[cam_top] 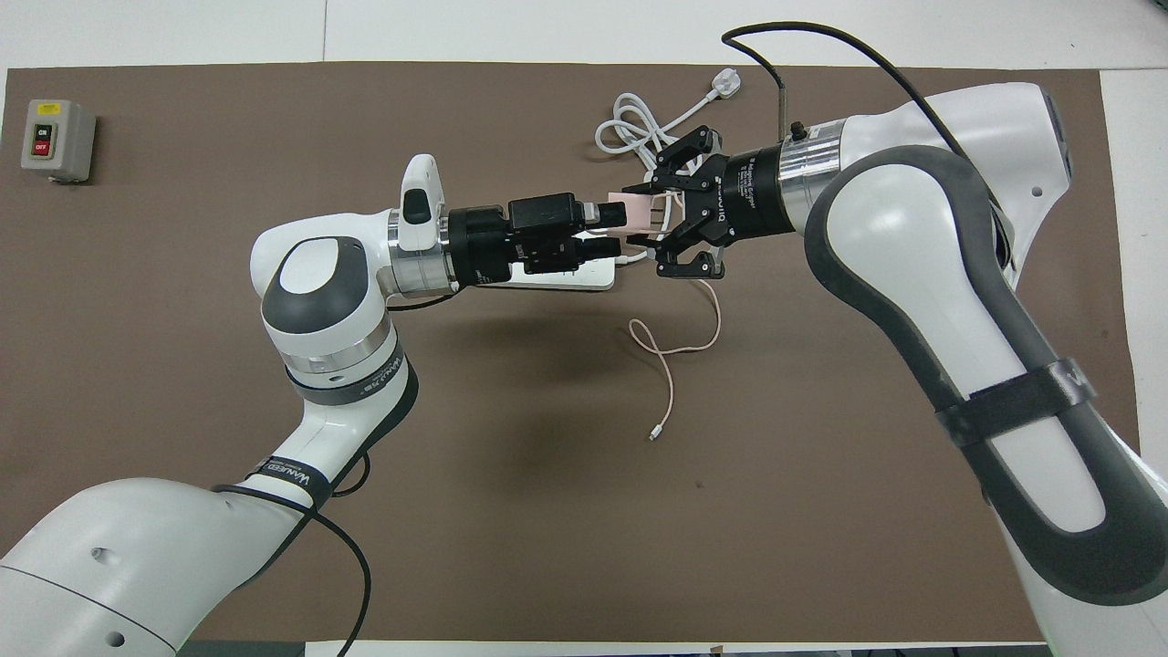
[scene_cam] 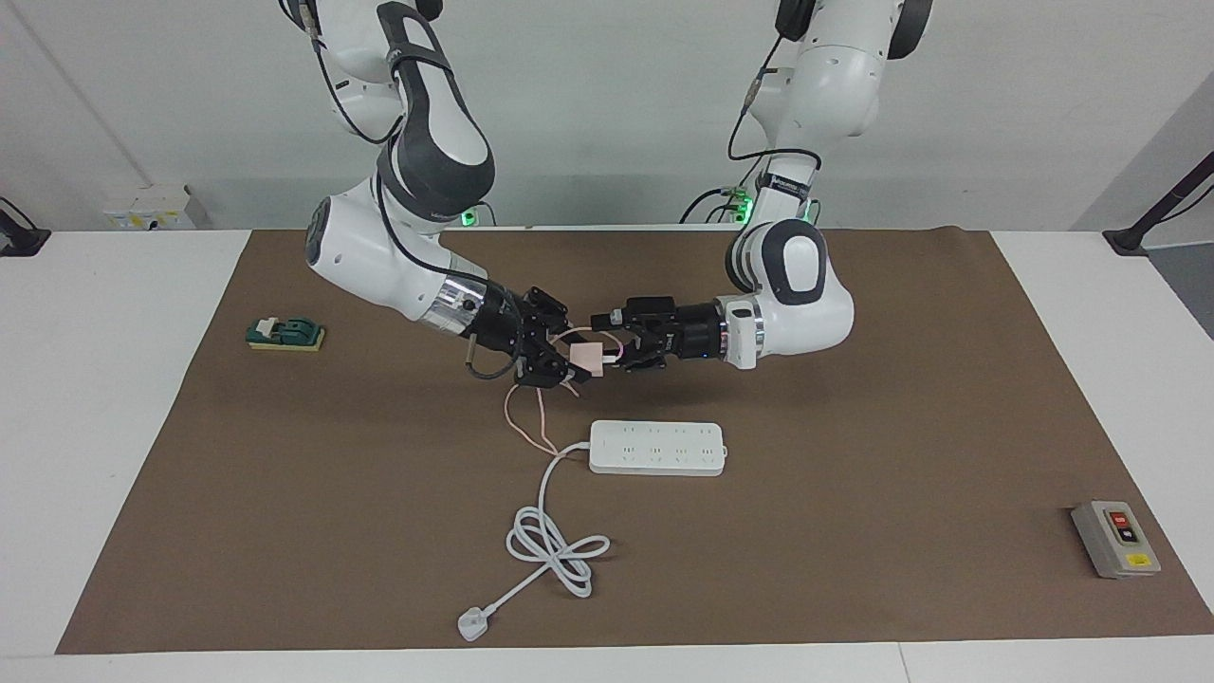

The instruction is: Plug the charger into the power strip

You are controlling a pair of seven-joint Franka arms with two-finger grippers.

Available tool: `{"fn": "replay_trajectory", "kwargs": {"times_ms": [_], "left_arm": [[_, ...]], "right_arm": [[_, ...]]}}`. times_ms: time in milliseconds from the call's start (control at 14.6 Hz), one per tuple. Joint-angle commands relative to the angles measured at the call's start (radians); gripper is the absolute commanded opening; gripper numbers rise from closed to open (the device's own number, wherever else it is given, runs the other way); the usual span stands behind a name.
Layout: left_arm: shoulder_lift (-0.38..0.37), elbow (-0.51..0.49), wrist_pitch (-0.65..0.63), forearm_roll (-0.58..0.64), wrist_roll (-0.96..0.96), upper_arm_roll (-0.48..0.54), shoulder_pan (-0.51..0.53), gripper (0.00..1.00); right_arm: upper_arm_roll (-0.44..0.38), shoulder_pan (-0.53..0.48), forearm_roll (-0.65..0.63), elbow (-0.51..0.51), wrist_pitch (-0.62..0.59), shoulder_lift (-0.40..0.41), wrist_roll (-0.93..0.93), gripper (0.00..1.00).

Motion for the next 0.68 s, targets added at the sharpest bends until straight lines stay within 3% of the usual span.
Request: {"fn": "replay_trajectory", "kwargs": {"times_ms": [0,205,274,548,616], "left_arm": [[0.005,0.012,0.022,-0.028,-0.001,0.008,-0.016,0.99],[0.007,0.012,0.025,-0.028,0.005,0.008,-0.018,0.88],[0.007,0.014,0.025,-0.025,0.012,0.008,-0.018,0.68],[0.007,0.02,0.026,-0.026,0.016,0.008,-0.018,0.31],[0.007,0.019,0.025,-0.026,0.016,0.008,-0.018,0.03]], "right_arm": [[-0.001,0.002,0.018,0.019,0.011,0.011,0.007,0.0],[-0.001,0.003,0.018,0.019,0.011,0.011,0.009,0.0],[0.0,0.003,0.018,0.019,0.011,0.011,0.007,0.0],[0.0,0.003,0.018,0.019,0.012,0.011,0.007,0.0],[0.0,0.005,0.018,0.019,0.012,0.011,0.007,0.0]]}}
